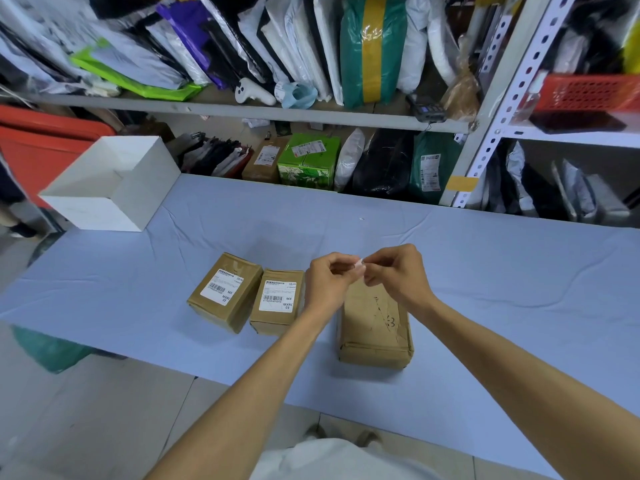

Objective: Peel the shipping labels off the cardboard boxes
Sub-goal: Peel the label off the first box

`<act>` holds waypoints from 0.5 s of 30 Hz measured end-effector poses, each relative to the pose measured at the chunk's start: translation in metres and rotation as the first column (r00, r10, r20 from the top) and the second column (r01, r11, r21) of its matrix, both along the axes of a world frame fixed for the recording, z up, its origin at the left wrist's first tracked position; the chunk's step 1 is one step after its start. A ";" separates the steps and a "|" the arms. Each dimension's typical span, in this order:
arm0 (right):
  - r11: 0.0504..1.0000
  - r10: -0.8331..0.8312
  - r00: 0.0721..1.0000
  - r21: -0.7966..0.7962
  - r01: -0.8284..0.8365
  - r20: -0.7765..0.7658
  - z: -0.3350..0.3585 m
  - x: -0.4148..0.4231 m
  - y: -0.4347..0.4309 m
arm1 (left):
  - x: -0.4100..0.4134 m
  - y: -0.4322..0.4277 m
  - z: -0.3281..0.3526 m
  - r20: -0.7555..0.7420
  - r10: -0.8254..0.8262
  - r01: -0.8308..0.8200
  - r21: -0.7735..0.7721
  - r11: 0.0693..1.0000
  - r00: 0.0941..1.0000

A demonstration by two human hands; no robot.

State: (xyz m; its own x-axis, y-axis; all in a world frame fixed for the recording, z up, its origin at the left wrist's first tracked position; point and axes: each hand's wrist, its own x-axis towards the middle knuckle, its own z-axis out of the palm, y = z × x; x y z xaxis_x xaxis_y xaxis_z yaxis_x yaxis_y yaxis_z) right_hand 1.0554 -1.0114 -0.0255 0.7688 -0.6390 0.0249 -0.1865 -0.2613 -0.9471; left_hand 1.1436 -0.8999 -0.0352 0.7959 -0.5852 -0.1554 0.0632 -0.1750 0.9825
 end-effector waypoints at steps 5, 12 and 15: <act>0.985 -0.005 1.000 0.170 0.002 0.015 -0.004 0.007 0.012 | 0.007 0.005 -0.002 0.241 0.079 -0.098 0.070 0.993 0.967; 0.967 0.105 0.992 -0.227 -0.117 -0.063 0.006 0.011 0.021 | 0.015 0.005 -0.002 0.280 0.094 -0.135 0.131 0.982 0.955; 0.876 0.175 0.975 -0.431 -0.217 -0.137 0.009 0.009 0.016 | 0.015 0.005 -0.004 0.137 0.120 -0.135 0.101 0.986 0.983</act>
